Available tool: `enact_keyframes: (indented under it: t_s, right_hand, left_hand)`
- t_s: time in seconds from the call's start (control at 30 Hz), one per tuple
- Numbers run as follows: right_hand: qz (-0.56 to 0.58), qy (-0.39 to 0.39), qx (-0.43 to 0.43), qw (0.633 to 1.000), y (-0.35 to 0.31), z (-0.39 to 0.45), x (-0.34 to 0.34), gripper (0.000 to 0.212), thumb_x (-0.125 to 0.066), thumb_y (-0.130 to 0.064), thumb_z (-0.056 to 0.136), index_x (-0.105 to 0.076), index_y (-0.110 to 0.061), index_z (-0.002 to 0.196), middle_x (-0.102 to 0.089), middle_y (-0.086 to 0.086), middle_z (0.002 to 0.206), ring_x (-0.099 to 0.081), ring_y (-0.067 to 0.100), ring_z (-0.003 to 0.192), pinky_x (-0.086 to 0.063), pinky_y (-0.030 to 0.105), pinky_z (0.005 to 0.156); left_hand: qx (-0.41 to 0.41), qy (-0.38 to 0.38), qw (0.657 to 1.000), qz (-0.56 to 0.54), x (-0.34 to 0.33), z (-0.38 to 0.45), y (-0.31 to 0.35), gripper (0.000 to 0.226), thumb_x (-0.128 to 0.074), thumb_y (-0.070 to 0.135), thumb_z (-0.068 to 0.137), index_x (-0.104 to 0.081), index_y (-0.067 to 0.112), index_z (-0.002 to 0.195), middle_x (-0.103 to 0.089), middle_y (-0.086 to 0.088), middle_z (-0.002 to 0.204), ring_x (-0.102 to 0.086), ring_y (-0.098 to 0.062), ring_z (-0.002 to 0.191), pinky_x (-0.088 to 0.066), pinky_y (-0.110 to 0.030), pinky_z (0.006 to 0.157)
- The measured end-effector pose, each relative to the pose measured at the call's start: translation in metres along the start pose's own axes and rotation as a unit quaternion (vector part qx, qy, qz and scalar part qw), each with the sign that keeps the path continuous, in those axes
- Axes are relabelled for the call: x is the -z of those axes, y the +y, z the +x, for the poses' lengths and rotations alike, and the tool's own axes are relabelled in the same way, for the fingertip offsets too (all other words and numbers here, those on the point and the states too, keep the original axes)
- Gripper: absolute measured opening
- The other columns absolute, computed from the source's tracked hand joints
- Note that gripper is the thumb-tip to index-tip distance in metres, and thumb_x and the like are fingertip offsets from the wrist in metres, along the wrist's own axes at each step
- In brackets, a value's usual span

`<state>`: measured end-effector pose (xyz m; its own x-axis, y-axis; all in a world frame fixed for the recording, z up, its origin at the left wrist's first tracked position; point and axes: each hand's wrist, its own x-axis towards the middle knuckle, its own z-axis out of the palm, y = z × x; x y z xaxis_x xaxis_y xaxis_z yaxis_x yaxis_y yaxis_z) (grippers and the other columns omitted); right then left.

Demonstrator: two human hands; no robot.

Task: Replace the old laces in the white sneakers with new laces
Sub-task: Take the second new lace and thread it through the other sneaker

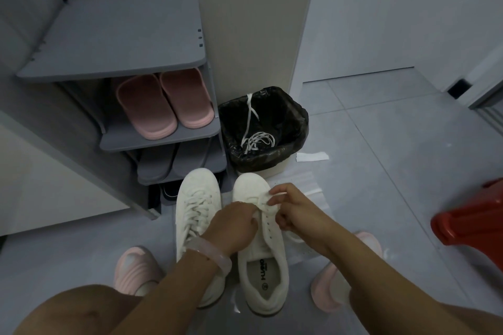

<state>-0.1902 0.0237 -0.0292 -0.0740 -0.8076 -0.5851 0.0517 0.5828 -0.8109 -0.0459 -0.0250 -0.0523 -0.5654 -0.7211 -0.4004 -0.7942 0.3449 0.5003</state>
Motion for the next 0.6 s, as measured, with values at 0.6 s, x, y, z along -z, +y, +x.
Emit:
enact_keyframes:
  t_s: [0.6]
  right_hand:
    - [-0.098, 0.019, 0.109, 0.989, -0.011, -0.005, -0.001, 0.042, -0.03, 0.01, 0.087, -0.04, -0.02, 0.114, -0.056, 0.005, 0.11, -0.044, -0.003, 0.048, -0.034, 0.012, 0.047]
  left_hand:
    - [-0.007, 0.079, 0.986, -0.145, 0.002, 0.005, 0.016, 0.027, -0.053, 0.022, 0.091, -0.061, 0.017, 0.116, -0.059, 0.001, 0.092, -0.051, -0.009, 0.085, -0.038, -0.021, 0.076]
